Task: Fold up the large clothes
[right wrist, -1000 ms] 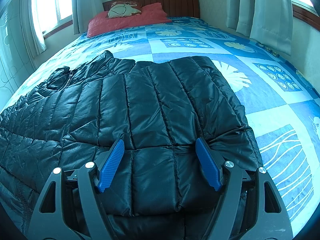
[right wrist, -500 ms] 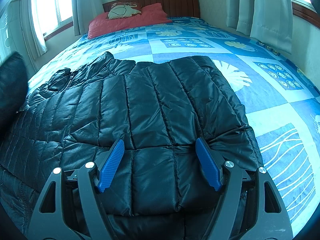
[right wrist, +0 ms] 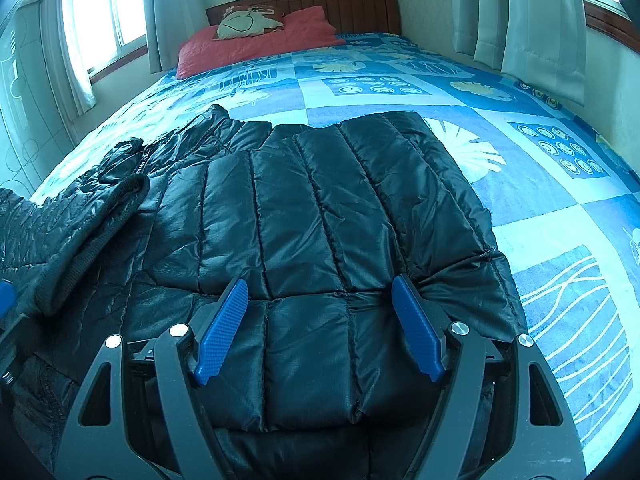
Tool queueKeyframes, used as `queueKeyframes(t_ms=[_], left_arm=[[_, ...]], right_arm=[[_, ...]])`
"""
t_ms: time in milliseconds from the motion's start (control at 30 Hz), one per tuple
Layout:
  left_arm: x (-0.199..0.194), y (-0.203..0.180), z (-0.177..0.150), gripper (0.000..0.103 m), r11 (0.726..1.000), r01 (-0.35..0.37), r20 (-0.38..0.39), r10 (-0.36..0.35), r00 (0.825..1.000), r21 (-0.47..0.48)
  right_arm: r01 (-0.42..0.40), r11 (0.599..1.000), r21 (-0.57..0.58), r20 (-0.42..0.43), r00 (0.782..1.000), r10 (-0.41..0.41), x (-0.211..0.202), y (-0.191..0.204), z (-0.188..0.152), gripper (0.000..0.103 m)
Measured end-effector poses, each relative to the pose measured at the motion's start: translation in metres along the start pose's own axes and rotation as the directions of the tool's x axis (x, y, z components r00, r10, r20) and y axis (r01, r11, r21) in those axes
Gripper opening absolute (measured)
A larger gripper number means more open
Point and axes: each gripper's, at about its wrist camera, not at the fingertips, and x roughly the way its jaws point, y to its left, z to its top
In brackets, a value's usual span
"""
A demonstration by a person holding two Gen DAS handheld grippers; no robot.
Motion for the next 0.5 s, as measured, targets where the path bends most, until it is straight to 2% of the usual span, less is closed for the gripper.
queueKeyframes(t_ms=[133,267,367,500], left_arm=[[-0.023,0.014,-0.001,0.061,1.0,0.005,0.025,-0.005,1.0,-0.016],[-0.04,0.048,-0.011,0.061,0.998,-0.047,0.042,0.049,0.998,-0.049],[-0.05,0.079,-0.018,0.061,0.991,-0.101,0.042,0.105,0.994,-0.084],[-0.063,0.125,-0.03,0.061,0.975,-0.157,0.031,0.164,0.986,-0.158]], right_arm=[[-0.002,1.0,0.024,0.016,1.0,0.002,-0.016,0.005,0.007,0.074],[-0.094,0.994,0.053,0.042,0.995,0.092,-0.035,0.031,0.014,0.074],[-0.162,0.986,0.024,0.01,0.987,0.162,-0.032,0.067,0.017,0.074],[-0.208,0.978,-0.008,-0.087,0.975,0.207,-0.007,0.111,0.008,0.074]])
